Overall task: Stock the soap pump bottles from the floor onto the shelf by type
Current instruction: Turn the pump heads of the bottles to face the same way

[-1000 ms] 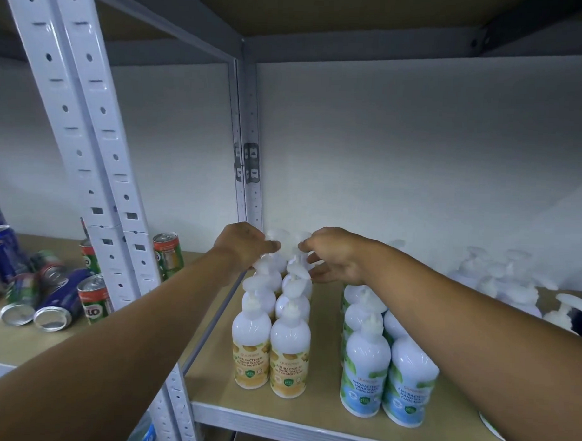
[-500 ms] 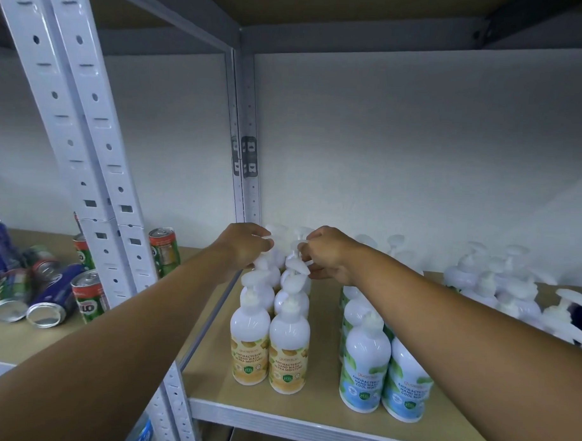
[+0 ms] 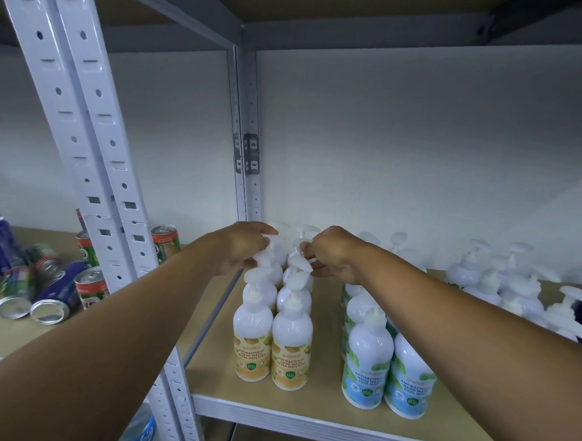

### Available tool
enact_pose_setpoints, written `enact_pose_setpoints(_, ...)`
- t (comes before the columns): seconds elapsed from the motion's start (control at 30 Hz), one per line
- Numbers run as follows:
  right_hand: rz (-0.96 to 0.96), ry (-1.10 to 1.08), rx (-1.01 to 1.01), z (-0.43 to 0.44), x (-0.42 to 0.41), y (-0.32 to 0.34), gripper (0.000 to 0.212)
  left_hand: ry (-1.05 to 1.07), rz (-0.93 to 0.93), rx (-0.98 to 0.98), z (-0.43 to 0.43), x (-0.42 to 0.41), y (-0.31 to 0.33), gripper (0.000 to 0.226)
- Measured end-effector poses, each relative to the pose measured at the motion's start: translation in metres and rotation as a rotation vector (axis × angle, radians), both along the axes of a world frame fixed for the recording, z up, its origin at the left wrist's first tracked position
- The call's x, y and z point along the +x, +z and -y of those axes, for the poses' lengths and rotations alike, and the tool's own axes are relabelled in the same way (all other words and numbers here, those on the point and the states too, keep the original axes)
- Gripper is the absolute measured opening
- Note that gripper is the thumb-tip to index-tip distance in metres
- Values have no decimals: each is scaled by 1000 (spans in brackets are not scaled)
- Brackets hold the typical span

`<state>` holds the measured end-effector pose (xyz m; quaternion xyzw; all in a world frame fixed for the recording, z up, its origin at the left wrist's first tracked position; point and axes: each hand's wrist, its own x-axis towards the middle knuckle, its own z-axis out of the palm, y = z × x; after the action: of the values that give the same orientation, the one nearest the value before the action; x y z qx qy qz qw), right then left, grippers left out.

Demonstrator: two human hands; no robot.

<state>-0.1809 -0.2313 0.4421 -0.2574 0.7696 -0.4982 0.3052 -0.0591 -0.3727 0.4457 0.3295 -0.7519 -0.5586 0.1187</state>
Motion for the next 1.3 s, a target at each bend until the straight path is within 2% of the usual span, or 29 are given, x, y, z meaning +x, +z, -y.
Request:
enact_pose_setpoints(0.3,37,22,8,-4,3,3,27,3,2,32,0,-1,-2,39)
enact_pose_setpoints(0.43,178,49,-20,-14,10,22,44,77,-58,6,-9,3,1,40)
enact_pose_setpoints(0.53,212,-53,-117,-25,13,43,54,145,-103,-28,-19,10,9,25)
enact_pose_setpoints(0.6,217,-77,-161,-34,19,51,51,167,-129,-34,-22,18,13,16)
enact_pose_setpoints(0.77,211,-12,-128,-52,48,43,17,131,-188,-39,-34,40,9,8)
enact_pose_setpoints(0.87,186,-8,-100,-53,60,26,7,106,-165,-20,-39,49,1,10)
enact_pose_setpoints(0.9,176,-10,-98,-52,63,20,8,104,-158,-9,-41,51,-1,11)
enact_pose_setpoints(1.0,187,-39,-117,-48,69,7,29,103,-137,54,-41,53,-9,32)
enact_pose_setpoints(1.3,204,-100,-155,-47,68,-2,25,57,-101,98,-37,53,-13,36)
